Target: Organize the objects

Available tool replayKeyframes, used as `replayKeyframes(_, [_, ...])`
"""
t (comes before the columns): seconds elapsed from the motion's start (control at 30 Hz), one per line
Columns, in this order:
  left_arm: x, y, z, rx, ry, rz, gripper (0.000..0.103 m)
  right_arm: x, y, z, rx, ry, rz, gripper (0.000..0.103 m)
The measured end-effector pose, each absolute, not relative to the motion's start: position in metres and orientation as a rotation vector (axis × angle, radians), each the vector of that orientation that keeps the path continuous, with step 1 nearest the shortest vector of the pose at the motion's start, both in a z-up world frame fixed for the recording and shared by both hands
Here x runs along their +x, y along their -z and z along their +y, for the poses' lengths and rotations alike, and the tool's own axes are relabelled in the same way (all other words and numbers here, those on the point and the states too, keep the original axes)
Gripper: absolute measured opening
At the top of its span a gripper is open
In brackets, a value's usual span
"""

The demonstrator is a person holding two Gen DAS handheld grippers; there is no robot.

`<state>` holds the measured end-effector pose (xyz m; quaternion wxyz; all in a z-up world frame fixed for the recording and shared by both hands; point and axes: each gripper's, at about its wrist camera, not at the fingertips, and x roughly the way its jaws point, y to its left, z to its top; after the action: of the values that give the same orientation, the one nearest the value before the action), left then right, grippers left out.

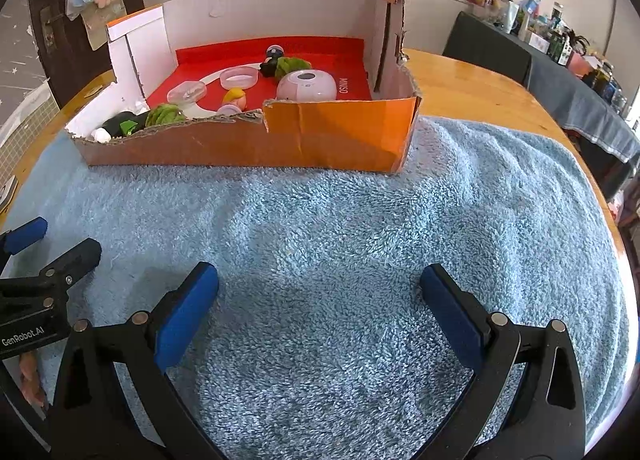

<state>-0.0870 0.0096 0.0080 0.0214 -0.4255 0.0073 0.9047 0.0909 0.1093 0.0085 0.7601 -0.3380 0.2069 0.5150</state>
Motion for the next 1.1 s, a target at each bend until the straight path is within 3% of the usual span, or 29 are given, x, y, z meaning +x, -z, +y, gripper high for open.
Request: replayKeyframes(1.1, [-0.0858,-0.0091,0.0094,-1.313,-2.821,0.02,0.103,0.0902,-0.0079,0.1065,-0.74,-1.122,0.448,0.103])
